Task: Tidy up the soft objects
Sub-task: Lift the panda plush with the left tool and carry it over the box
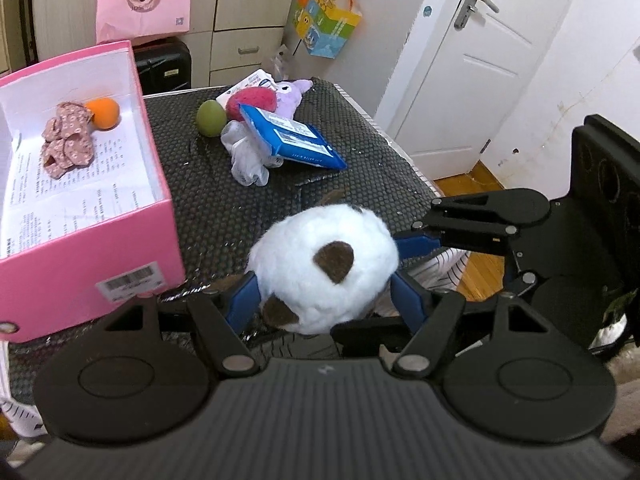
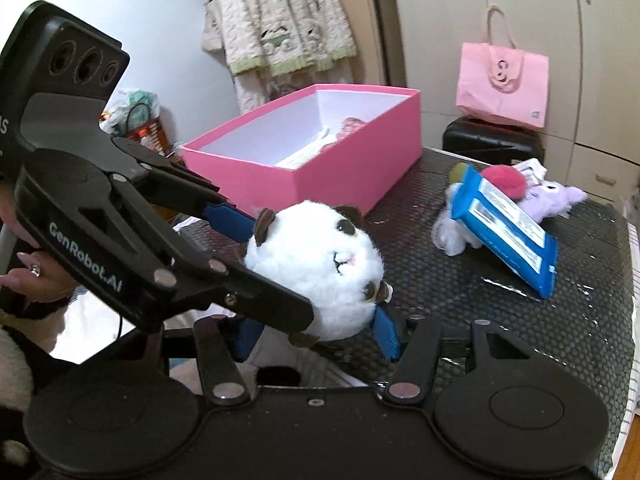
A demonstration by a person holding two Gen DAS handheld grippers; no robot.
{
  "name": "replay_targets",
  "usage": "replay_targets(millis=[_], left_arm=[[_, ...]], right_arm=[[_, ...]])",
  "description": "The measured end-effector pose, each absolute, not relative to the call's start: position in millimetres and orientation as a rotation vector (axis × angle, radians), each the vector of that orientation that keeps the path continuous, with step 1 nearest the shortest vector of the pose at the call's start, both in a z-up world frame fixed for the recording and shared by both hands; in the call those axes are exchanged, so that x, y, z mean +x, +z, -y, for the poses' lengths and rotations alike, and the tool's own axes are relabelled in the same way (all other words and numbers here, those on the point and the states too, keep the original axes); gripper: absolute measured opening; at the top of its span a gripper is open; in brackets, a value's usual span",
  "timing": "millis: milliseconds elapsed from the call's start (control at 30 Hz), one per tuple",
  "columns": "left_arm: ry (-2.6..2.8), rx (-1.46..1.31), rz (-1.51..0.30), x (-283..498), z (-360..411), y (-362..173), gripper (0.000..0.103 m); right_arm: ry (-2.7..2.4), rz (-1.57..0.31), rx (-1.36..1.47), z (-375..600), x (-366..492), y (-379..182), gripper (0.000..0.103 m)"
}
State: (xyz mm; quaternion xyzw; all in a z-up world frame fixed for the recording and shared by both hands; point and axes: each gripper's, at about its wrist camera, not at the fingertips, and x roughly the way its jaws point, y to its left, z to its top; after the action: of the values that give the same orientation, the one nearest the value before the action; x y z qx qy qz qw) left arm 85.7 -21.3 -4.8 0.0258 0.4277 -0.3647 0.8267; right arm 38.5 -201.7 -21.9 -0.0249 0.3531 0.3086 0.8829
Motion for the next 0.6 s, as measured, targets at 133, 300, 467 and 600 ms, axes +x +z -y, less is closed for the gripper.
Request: replay_targets(millis=[133, 300, 467, 600], left_arm=[[-0.745, 0.044, -0.938, 82.7, 8.9, 5.3, 0.070], [-0.710, 0.049, -0.942, 79.1, -5.8, 21.5, 0.069], [-0.686, 0.037, -0.926, 79.7, -24.0, 40.1, 0.069], [-0.650, 0.018, -0.870, 82.3, -37.1, 53.7, 0.069]], right_arm=[[0.686, -0.761, -0.074, 188.8, 39.3, -9.1, 0.062], [0.720, -0.782, -0.086, 172.5, 43.6, 5.9, 0.062], [0.732, -0.762, -0.127, 153.4, 43.2, 26.5, 0.062], [0.740, -0.723, -0.174, 138.7, 50.1, 44.8, 0.062]])
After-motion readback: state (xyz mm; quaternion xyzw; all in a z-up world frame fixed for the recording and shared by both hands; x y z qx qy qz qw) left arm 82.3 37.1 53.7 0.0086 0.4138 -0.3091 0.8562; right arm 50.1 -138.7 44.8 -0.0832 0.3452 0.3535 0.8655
